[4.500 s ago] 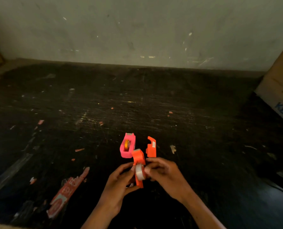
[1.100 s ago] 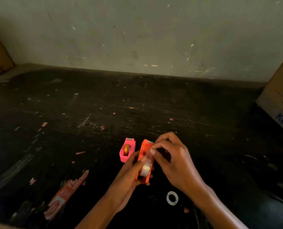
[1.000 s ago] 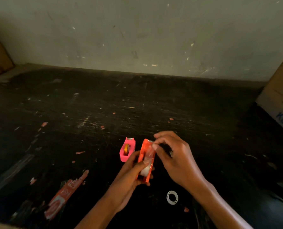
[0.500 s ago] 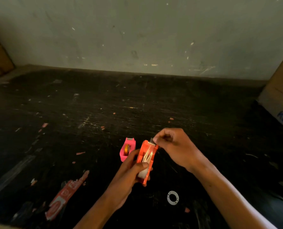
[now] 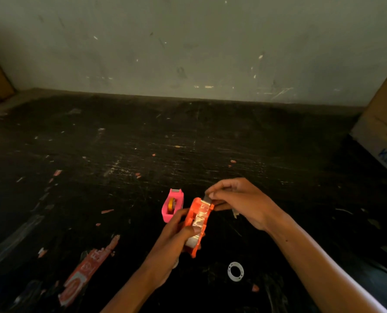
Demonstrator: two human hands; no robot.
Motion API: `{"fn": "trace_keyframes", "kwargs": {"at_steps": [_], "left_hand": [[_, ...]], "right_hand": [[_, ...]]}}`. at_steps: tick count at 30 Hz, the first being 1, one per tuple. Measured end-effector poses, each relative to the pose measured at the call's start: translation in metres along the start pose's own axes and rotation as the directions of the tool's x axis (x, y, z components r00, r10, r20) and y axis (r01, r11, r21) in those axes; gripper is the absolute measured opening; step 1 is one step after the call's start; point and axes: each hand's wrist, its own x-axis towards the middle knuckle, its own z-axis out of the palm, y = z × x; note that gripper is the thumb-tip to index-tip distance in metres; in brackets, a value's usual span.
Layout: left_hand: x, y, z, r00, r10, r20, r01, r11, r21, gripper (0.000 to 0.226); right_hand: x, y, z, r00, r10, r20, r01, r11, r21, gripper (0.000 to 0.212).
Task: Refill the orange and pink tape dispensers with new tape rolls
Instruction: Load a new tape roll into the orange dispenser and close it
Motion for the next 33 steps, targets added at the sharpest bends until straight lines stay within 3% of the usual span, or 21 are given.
{"fn": "trace_keyframes", "kwargs": {"at_steps": [16, 21, 24, 26, 29, 33], "left_hand": [[0.001, 0.001, 0.0, 0.999, 0.034, 0.026, -0.034, 0.999, -0.01, 0.037], [0.006, -0.003, 0.0, 0.999, 0.025, 0.031, -0.024, 1.0, -0.012, 0.035], [0.01, -0.003, 0.001, 1.0, 0.008, 0.029, -0.007, 0.999, -0.034, 0.031], [0.013, -0.003, 0.0, 1.0, 0.003, 0.004, -0.002, 0.993, -0.114, 0.029], [0.018, -0.004, -0.002, 1.0, 0.014, -0.025, -0.018, 0.982, -0.189, 0.051], [0.026, -0.009, 0.005, 0.994, 0.065, -0.089, -0.083, 0.971, -0.226, 0.051]], "right_hand": [[0.007, 0.005, 0.001, 0.997, -0.074, 0.036, 0.078, 0.99, -0.12, 0.011], [0.012, 0.009, 0.0, 1.0, 0.002, 0.031, 0.0, 0.999, -0.046, 0.012], [0.014, 0.015, -0.004, 0.999, 0.034, 0.028, -0.038, 0.99, 0.139, 0.015], [0.013, 0.022, -0.005, 1.0, 0.01, -0.016, -0.005, 0.961, 0.276, 0.015], [0.007, 0.036, 0.002, 0.986, -0.045, -0.163, 0.101, 0.932, 0.349, 0.017], [0.0, 0.06, 0.026, 0.916, -0.166, -0.364, 0.259, 0.939, 0.225, 0.018]]}}
